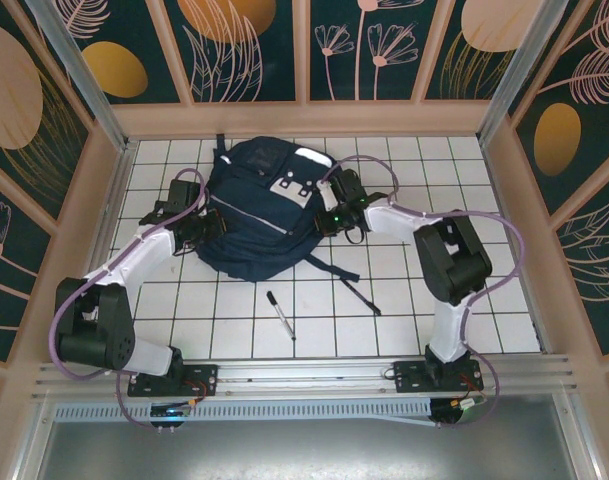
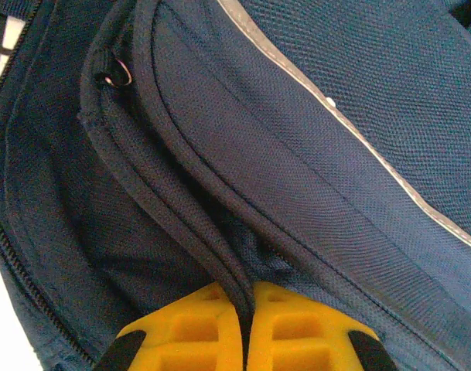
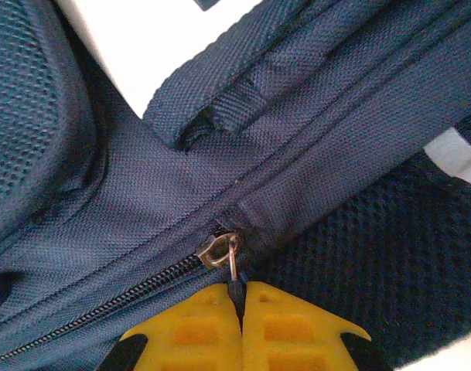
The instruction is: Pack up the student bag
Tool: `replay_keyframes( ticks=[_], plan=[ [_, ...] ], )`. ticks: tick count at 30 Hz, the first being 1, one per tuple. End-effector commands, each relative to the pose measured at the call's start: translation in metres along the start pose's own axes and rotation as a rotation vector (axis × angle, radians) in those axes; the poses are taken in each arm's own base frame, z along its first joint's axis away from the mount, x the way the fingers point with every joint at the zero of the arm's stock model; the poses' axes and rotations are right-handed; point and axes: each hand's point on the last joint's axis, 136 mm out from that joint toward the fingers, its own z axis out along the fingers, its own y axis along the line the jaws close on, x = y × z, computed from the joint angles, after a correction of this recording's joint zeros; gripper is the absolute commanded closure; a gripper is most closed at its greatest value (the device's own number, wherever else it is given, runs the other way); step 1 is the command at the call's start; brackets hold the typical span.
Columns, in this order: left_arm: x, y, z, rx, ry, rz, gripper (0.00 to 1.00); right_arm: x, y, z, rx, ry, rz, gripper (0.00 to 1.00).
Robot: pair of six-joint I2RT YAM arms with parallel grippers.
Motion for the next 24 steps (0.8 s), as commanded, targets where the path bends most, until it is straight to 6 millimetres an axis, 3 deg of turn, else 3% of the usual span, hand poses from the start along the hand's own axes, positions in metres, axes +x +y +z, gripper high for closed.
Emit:
replay_keyframes(
  ticks=[1, 3, 5, 8, 13, 17, 20, 24],
  plan=[
    [0.007, 0.044, -0.012, -0.172, -0.002, 0.066, 1.0, 0.007, -0.088, -0.001, 0.308, 0.063, 0.032, 0.93],
    [0.009, 0.035, -0.01, -0.123, 0.021, 0.083, 1.0, 0.005, -0.087, 0.0, 0.284, 0.068, 0.05, 0.87],
    [0.012, 0.012, -0.01, -0.003, 0.067, 0.127, 1.0, 0.005, -0.077, -0.005, 0.227, 0.058, 0.068, 0.75],
    [0.011, -0.017, -0.021, 0.14, 0.091, 0.158, 0.82, 0.006, -0.053, -0.021, 0.113, 0.016, 0.073, 0.63],
    [0.002, -0.04, -0.048, 0.175, 0.063, 0.205, 0.69, 0.001, -0.037, -0.061, 0.063, -0.091, 0.009, 0.59],
    [0.006, -0.072, -0.064, 0.195, 0.047, 0.372, 0.64, -0.006, -0.036, -0.095, 0.067, -0.187, 0.017, 0.56],
    [0.007, -0.101, -0.068, 0.234, 0.033, 0.475, 0.6, -0.01, -0.031, -0.115, 0.061, -0.258, 0.026, 0.51],
    [0.008, -0.135, -0.056, 0.222, 0.029, 0.62, 0.54, -0.018, -0.021, -0.152, 0.064, -0.433, -0.078, 0.46]
  ],
)
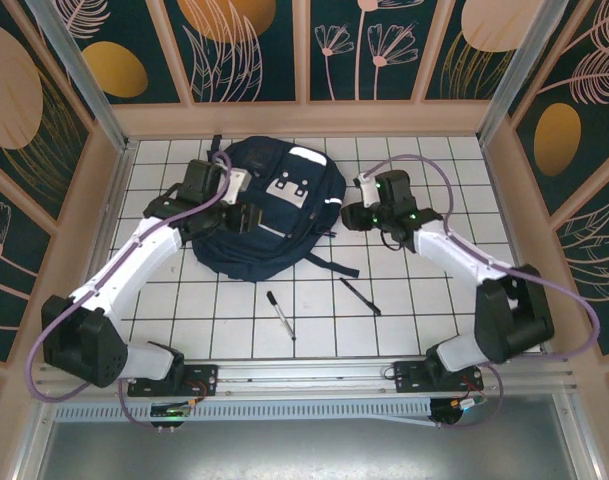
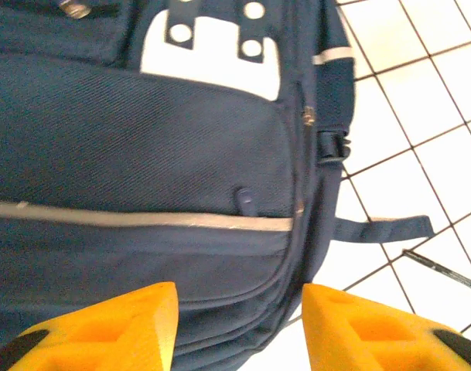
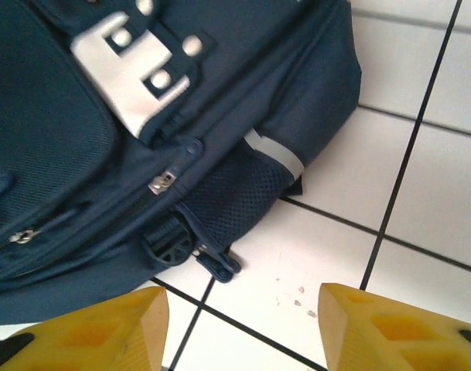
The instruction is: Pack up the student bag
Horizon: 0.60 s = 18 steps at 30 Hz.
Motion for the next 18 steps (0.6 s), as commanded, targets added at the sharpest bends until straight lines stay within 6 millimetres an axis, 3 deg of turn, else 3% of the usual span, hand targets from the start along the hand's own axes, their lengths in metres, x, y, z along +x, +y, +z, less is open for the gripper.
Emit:
replay_keyframes(
  ticks=[1, 7, 9, 10, 14, 18],
  plan=[
    [-0.003, -0.011, 0.022, -0.05, 0.058, 0.127, 0.53, -0.023, 0.003, -0.029, 0.01, -0.19, -0.095, 0.45],
    [-0.013, -0.039, 0.079, -0.161, 0.111, 0.126, 0.49, -0.039, -0.026, -0.075, 0.207, -0.363, -0.1, 0.35],
    [-0.008, -0.04, 0.098, -0.212, 0.129, 0.091, 0.48, -0.037, -0.032, -0.081, 0.213, -0.374, -0.021, 0.18],
    [-0.006, -0.037, 0.107, -0.235, 0.142, 0.066, 0.48, -0.033, -0.029, -0.082, 0.176, -0.376, -0.008, 0.01],
    [0.007, -0.017, 0.138, -0.348, 0.206, 0.006, 0.47, -0.022, -0.014, -0.082, 0.061, -0.362, -0.015, 0.01],
    [0.015, 0.009, 0.151, -0.507, 0.246, -0.051, 0.48, -0.012, -0.009, -0.074, 0.016, -0.291, -0.032, 0.01]
  ],
)
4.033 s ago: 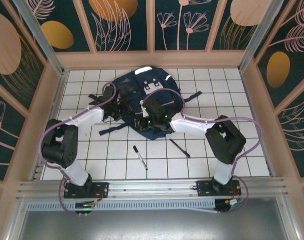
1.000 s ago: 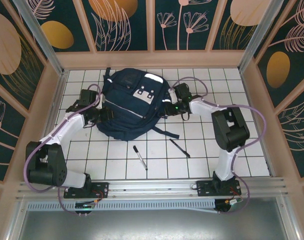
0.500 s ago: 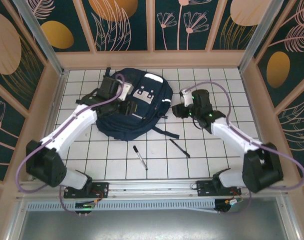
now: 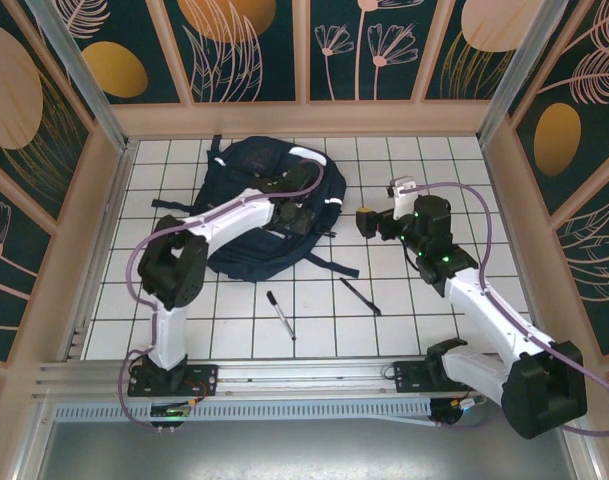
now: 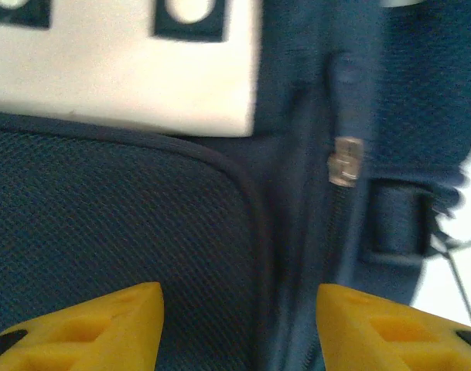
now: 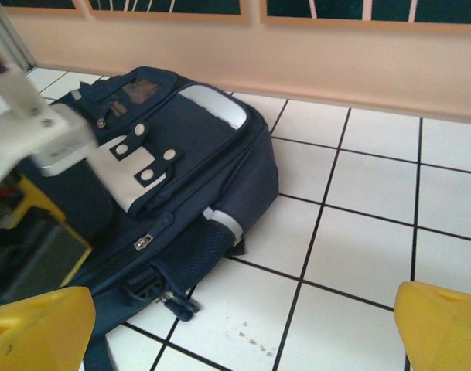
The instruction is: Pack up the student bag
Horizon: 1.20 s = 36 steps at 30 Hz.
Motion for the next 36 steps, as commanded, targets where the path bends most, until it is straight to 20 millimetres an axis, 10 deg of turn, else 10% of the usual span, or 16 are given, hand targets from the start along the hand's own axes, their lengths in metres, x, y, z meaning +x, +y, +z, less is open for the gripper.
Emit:
replay_keyframes(
  ticks=[1, 8, 14, 19, 36],
  plan=[
    [0.0, 0.032, 0.004, -0.186, 0.026, -0.103, 0.49, 0.008, 0.009, 0.002, -0.065, 0.041, 0.01, 0.01],
    [0.009, 0.017, 0.021, -0.126, 0.1, -0.13, 1.0, 0.017, -0.001, 0.003, -0.023, 0.018, 0.14, 0.01],
    [-0.019, -0.007, -0.022, 0.032, 0.055, -0.157, 1.0, 0.032, 0.057, 0.004, -0.399, 0.055, 0.049, 0.04],
    [-0.035, -0.023, -0.062, 0.176, 0.04, -0.171, 1.0, 0.048, 0.101, -0.009, -0.641, -0.145, -0.351, 0.03],
    [-0.048, -0.046, -0.092, 0.412, 0.02, -0.231, 1.0, 0.054, 0.114, 0.08, -0.679, -0.184, -0.663, 0.29]
  ],
)
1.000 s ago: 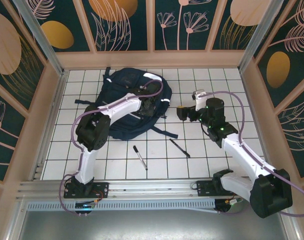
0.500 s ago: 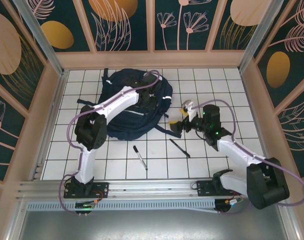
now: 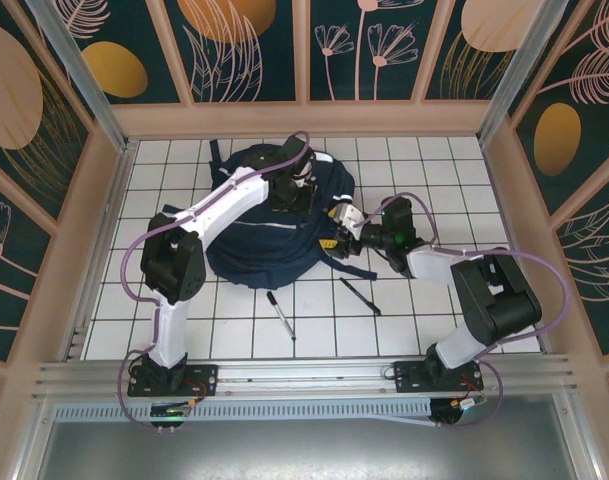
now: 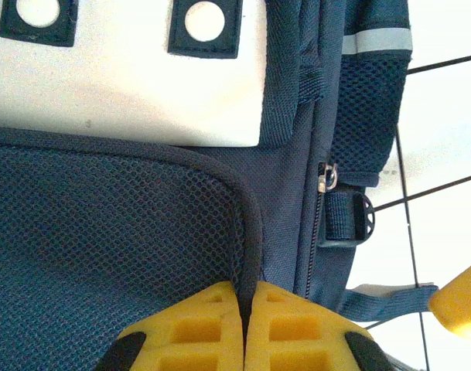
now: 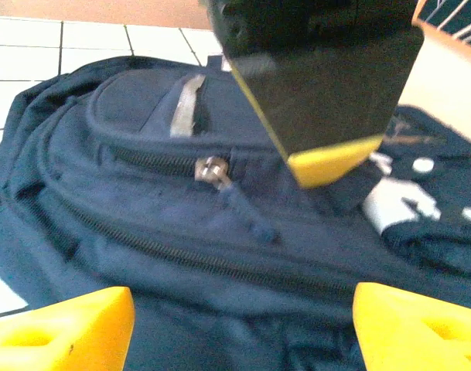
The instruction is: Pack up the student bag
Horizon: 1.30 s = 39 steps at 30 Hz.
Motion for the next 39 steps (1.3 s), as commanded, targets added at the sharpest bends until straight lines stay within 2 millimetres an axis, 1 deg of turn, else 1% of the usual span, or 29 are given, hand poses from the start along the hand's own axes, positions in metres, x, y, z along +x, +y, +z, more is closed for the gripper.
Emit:
replay_keyframes(
  ticks=[1, 3, 6, 9, 13, 17, 20, 21, 26, 30, 33, 39],
  plan=[
    [-0.01, -0.028, -0.033, 0.148, -0.059, -0.02, 1.0, -0.007, -0.003, 0.015, -0.031, -0.015, -0.091, 0.31],
    [-0.01, -0.028, -0.034, 0.165, -0.061, -0.031, 1.0, -0.001, -0.001, 0.024, -0.054, -0.002, -0.079, 0.36],
    [-0.007, -0.029, -0.032, 0.185, -0.052, -0.044, 1.0, 0.002, 0.002, 0.032, -0.079, 0.001, -0.059, 0.42],
    [-0.006, -0.026, -0.029, 0.184, -0.049, -0.054, 1.0, 0.003, 0.007, 0.036, -0.108, 0.007, -0.046, 0.49],
    [-0.008, -0.023, -0.026, 0.202, -0.054, -0.094, 1.0, 0.002, 0.018, 0.039, -0.13, 0.01, -0.046, 0.63],
    [-0.012, -0.023, -0.025, 0.211, -0.065, -0.12, 1.0, 0.002, 0.024, 0.037, -0.127, 0.015, -0.045, 0.85],
    [-0.015, -0.02, -0.024, 0.205, -0.073, -0.136, 1.0, -0.001, 0.028, 0.032, -0.128, 0.012, -0.045, 0.97],
    [-0.016, -0.019, -0.024, 0.201, -0.075, -0.143, 1.0, -0.003, 0.03, 0.03, -0.128, 0.009, -0.044, 1.0],
    [-0.021, -0.014, -0.023, 0.181, -0.097, -0.172, 1.0, -0.013, 0.049, 0.023, -0.154, 0.015, -0.05, 1.0],
    [-0.027, -0.016, -0.021, 0.196, -0.116, -0.21, 1.0, -0.023, 0.081, 0.027, -0.187, 0.005, -0.025, 1.0],
    [-0.033, -0.022, -0.018, 0.231, -0.122, -0.25, 1.0, -0.034, 0.099, 0.033, -0.182, -0.041, 0.03, 1.0],
    [-0.046, -0.04, -0.01, 0.339, -0.141, -0.335, 1.0, -0.059, 0.117, 0.05, -0.086, -0.136, 0.182, 1.0]
  ],
)
